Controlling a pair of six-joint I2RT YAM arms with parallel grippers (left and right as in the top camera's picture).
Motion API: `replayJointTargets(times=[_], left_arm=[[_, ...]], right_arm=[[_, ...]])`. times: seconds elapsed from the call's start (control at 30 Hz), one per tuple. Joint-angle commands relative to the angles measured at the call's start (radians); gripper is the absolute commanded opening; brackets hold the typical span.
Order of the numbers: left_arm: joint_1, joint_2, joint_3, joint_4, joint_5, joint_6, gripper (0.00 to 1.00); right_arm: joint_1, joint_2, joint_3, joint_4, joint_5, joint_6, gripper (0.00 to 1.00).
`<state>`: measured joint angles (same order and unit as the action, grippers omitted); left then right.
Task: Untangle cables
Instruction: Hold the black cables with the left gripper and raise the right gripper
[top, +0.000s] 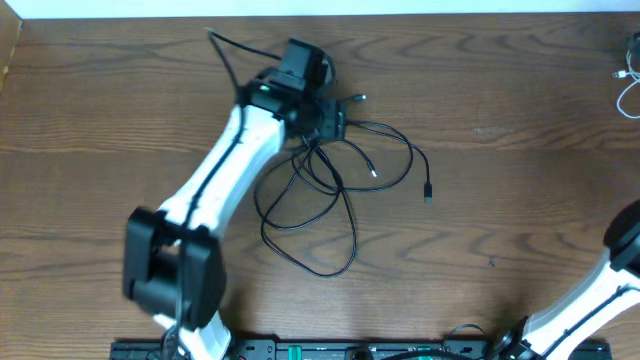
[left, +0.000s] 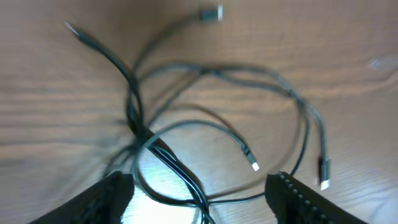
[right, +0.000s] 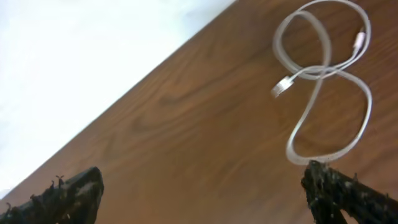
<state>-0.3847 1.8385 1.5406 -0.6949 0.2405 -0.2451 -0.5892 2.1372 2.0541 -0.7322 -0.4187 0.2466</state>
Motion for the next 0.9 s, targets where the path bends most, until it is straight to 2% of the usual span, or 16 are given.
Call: replayJointTargets(times=[0.0,0.17,0.33,0.5,0.67,0.87], left_arm=[[0.040,-0.183,0.055,-0.009,-0.025,0.024,0.77],[0.069,-0.312,0.054,-0.080,-0.025,0.024,0.81],[0.081,-0.357,0.054,-0.189,-0.025,0.024,0.81],[0.080,-0.340,0.030,-0.270,-0.025,0.023,0.80],[0.080,-0.288,-0.026,-0.271,-0.023,-0.026,0.79],[0.060,-0.175,-0.053,-0.269,0.006,-0.029,0.72]], right_arm=[[0.034,-0.143,0.014,-0.090,-0.075,-0.062,0.99],[0.107,-0.232,0.014,-0.263,-0.074,-0.147,0.99],[0.202,-0.256,0.014,-0.390,-0.074,-0.160,0.99],[0.302,-0.240,0.012,-0.470,-0.069,-0.192,0.99],[0.368,-0.234,0.011,-0.481,-0.035,-0.192,0.99],[0.414,-0.234,0.010,-0.492,-0.024,-0.192,0.99]])
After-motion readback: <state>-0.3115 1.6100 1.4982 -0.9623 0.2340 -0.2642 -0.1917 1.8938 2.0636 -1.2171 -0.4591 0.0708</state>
